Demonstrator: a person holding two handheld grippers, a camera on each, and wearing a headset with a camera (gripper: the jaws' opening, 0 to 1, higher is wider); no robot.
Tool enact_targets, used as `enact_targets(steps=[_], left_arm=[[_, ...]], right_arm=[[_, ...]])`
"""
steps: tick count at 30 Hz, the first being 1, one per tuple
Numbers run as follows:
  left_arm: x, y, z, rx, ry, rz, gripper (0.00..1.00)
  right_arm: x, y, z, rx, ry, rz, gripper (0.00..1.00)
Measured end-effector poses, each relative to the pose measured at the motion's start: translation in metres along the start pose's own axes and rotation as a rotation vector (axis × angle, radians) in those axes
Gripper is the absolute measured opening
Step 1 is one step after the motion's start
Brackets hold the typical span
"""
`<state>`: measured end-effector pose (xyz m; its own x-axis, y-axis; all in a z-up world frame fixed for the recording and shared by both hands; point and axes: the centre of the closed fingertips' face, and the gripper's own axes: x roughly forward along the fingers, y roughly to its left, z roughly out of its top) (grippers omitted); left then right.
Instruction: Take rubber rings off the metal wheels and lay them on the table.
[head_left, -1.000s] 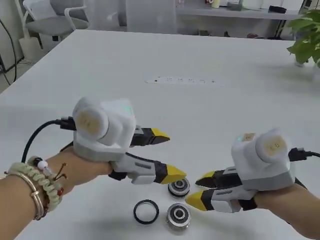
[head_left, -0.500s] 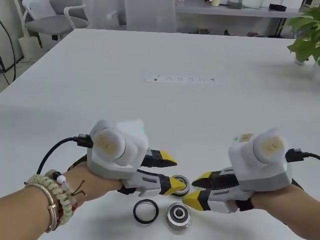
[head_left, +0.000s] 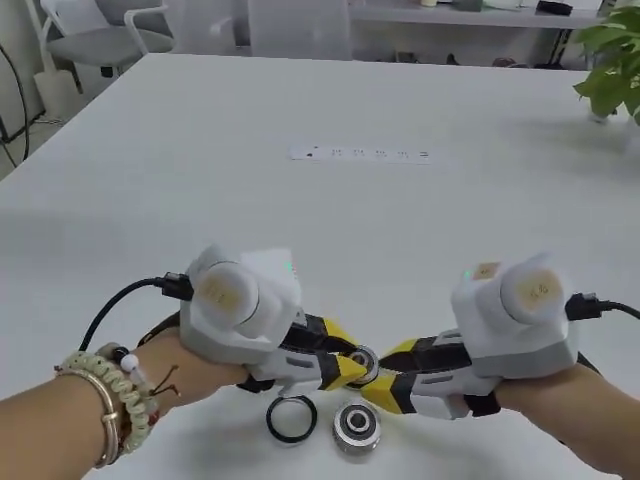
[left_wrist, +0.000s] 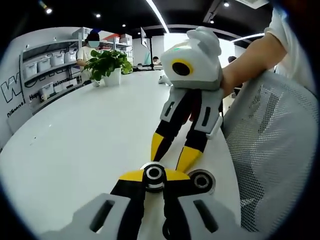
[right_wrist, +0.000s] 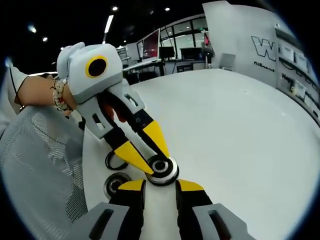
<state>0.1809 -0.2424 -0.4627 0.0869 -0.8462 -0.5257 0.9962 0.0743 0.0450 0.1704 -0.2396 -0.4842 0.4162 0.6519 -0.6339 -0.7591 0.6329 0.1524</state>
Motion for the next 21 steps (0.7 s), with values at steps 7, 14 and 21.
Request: enact_targets(steps=[7,14,21], left_arm=[[-0.0005,0.0005,-0.001,-0.029,-0.011,0.004,0.08],[-0.0005,0.0006,-0.0006,-0.042,-0.017,0.006,0.07],[-0.0008,0.0008,-0.0009,-0.049,-0.026,0.009,0.07]], right_arm=[[-0.0005,-0.0017,0.0,0.0,-0.001,-0.008,0.18],[-0.0033,-0.0013,0.0007,-0.056,0.004,-0.01,0.14],[-0.0038,-0.0019,-0.0007,-0.076,0.012,-0.01,0.1]])
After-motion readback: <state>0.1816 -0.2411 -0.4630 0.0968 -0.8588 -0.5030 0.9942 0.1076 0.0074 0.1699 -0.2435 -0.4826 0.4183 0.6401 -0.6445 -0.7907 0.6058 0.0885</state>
